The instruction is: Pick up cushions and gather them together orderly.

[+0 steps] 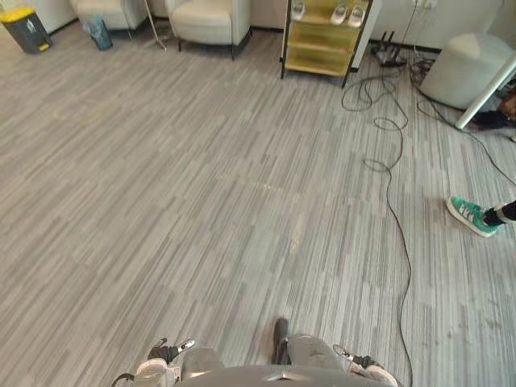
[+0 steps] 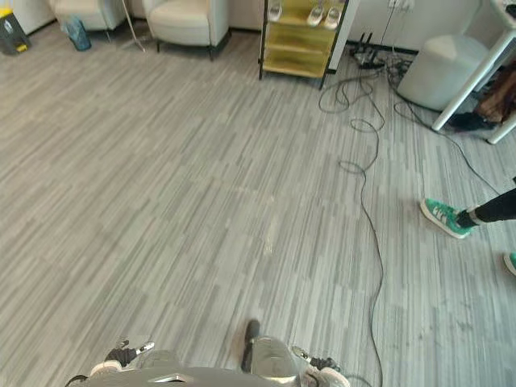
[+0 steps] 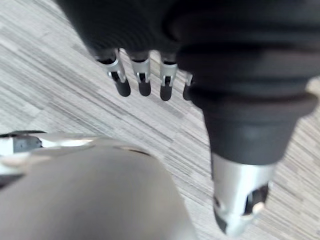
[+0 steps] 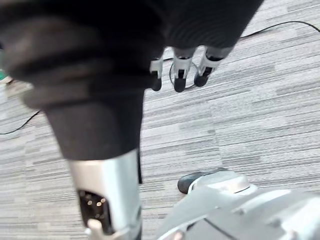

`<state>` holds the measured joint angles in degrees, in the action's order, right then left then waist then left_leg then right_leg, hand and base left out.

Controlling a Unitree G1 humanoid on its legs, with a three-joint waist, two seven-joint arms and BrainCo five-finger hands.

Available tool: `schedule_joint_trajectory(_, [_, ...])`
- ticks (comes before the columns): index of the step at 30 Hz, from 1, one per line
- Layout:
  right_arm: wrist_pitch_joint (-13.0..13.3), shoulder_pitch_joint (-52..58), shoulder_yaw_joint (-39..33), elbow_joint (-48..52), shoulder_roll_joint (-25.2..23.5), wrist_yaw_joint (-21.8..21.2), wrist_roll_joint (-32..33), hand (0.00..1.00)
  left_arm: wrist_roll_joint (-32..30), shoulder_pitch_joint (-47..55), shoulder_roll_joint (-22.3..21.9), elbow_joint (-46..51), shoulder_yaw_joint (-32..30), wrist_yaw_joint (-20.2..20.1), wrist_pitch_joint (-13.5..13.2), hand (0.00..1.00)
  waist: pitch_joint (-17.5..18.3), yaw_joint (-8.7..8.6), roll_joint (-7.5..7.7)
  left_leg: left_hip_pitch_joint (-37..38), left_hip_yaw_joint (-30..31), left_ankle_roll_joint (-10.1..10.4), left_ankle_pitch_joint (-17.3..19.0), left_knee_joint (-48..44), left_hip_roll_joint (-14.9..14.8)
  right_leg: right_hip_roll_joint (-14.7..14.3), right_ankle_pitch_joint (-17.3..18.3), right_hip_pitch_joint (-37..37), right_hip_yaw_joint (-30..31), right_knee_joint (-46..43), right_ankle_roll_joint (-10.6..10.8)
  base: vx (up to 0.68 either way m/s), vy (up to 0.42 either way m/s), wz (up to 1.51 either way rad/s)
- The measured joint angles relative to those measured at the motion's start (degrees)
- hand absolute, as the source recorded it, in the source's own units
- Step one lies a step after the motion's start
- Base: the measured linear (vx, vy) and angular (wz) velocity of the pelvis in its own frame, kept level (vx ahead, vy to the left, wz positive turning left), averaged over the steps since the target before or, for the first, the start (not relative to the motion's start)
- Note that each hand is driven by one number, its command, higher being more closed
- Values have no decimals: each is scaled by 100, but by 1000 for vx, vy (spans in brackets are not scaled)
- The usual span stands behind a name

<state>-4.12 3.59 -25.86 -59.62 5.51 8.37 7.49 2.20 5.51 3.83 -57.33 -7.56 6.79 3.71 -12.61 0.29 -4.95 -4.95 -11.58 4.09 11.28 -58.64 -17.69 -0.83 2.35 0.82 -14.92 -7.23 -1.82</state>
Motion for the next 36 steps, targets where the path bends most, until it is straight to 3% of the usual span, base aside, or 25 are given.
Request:
schedule_joint_trajectory(2, [-3,6,-22,-5,-3,49,2,0,42,19,2,126,47,3,-47,0,-14,176,27,-577,-326,-27,270,1132,287,75,65,437,55,340,105,381,1,-19])
schedule_joint_trajectory(3, [-4,1,-26,-2,-6,50,3,0,42,25,3,162,57,4,-47,0,-19,200,35,-639,-357,-28,270,1476,360,99,82,500,70,384,132,248,55,-23])
schedule_joint_trajectory(5, [-2,-32,-58,11,-28,49,3,0,43,45,1,206,85,9,-47,0,-20,259,73,-666,-394,50,61,3244,726,217,168,684,171,487,255,314,127,-24])
schedule_joint_trajectory(6, [1,-52,-143,15,-54,49,2,0,37,72,-10,211,84,7,-44,0,-26,276,70,-660,-265,79,-496,4594,987,305,236,861,276,591,339,458,231,-47])
schedule_joint_trajectory(7, [9,-54,-128,18,-50,49,-2,0,49,144,-56,216,65,17,-49,0,-16,392,56,-669,-114,273,-1064,4917,1072,359,320,970,441,702,425,415,234,-52])
schedule_joint_trajectory(8, [14,-57,-126,21,-33,49,-2,0,40,145,-57,231,48,21,-53,0,-9,431,67,-663,-115,153,-1296,4878,1109,374,381,1013,542,716,483,558,296,-52])
schedule_joint_trajectory(9, [-3,-111,-116,-2,-90,48,-11,0,36,97,-7,216,48,19,-47,0,-36,428,152,-648,-152,-148,-1352,4712,1241,525,499,1061,651,655,495,485,238,-25])
schedule_joint_trajectory(11, [-4,-207,-93,8,-235,43,-11,0,35,68,77,197,1,23,-43,0,-102,430,354,-667,-312,-559,-1135,4253,1335,687,377,1160,754,634,566,450,201,-14])
schedule_joint_trajectory(13, [-2,-207,69,14,-305,25,-21,0,40,95,120,150,-39,19,-41,0,-33,439,465,-617,-411,-682,-886,3946,1409,843,270,1231,870,556,593,377,186,-12])
schedule_joint_trajectory(15, [16,-207,109,13,-293,17,-39,0,40,146,137,140,-29,24,-39,0,130,470,442,-571,-414,-717,-426,3753,1438,896,352,1078,1056,60,718,321,163,-27])
schedule_joint_trajectory(16, [18,-224,119,10,-296,-28,-70,0,41,149,120,89,-15,21,-39,0,185,460,477,-437,-489,-720,-160,3778,1498,1004,634,636,1223,-991,1108,273,142,-33])
schedule_joint_trajectory(17, [5,-211,152,8,-296,-41,-72,0,45,154,180,19,51,19,-26,0,201,424,512,-216,-585,-742,-12,3799,1568,1127,671,76,1392,-2433,1369,325,152,-26])
schedule_joint_trajectory(19, [39,-215,235,39,-280,-67,-48,0,53,212,243,22,131,21,-17,0,201,363,563,174,-623,-763,82,3925,1691,1275,454,-440,1392,-3893,1718,285,101,-2])
schedule_joint_trajectory(21, [44,-218,334,28,-270,-71,-66,0,107,222,316,25,214,27,4,0,212,309,639,650,-606,-780,108,4264,1845,1508,556,-758,884,-4755,1365,276,57,4])
schedule_joint_trajectory(22, [46,-245,340,19,-277,-74,-67,0,116,221,330,25,251,34,11,0,202,313,643,1026,-602,-772,104,4517,1884,1566,905,-894,479,-4925,983,327,17,0])
schedule_joint_trajectory(23, [52,-265,348,24,-275,-75,-67,0,115,215,341,25,294,34,12,0,198,264,633,1301,-591,-765,98,4721,1868,1531,1189,-1026,101,-4682,927,314,-2,2])
schedule_joint_trajectory(26, [69,-352,316,34,-253,-77,-74,0,109,178,303,25,306,32,12,0,151,178,539,1599,-552,-720,98,4928,1694,1201,1330,-1275,-364,-3173,644,259,-58,12])
schedule_joint_trajectory(27, [69,-379,315,36,-249,-76,-72,0,100,159,282,25,308,30,12,0,132,155,506,1648,-537,-683,97,4981,1629,1058,1246,-1318,-359,-2681,563,304,-112,8])
schedule_joint_trajectory(28, [69,-437,318,40,-236,-76,-73,0,97,104,257,21,311,26,13,0,78,126,435,1739,-500,-591,123,5059,1477,769,835,-1389,-236,-1625,500,305,-128,8])
schedule_joint_trajectory(30, [61,-434,316,34,-243,-73,-75,0,75,104,282,-4,302,23,12,0,59,112,479,1834,-397,-452,149,5194,1427,604,-52,-1381,74,-255,649,299,-185,24])
schedule_joint_trajectory(31, [55,-416,307,34,-240,-68,-77,0,44,85,312,-8,291,22,10,0,23,99,537,1892,-320,-283,235,5202,1451,659,-278,-1387,213,-43,688,382,-311,42])
schedule_joint_trajectory(32, [50,-368,279,30,-208,-67,-76,0,10,83,304,-27,243,23,10,0,-13,108,628,2100,-206,-122,394,5186,1472,750,-734,-1316,284,-112,592,383,-362,43])
schedule_joint_trajectory(33, [39,-329,252,13,-149,-69,-92,0,-7,86,241,-92,191,20,9,0,-38,90,507,2224,-104,-4,532,5176,1350,663,-937,-1267,212,-329,434,410,-353,37])
schedule_joint_trajectory(35, [44,-257,205,17,67,-68,-118,0,-8,74,-8,-190,205,5,0,0,74,82,60,2196,60,45,598,5074,936,335,-543,-1279,-14,-521,260,376,-268,23])
schedule_joint_trajectory(36, [42,-257,186,12,77,-69,-117,0,-11,66,-21,-193,207,-2,1,0,73,72,30,2144,106,78,562,4950,877,297,-486,-1267,-52,-539,227,307,-214,12])
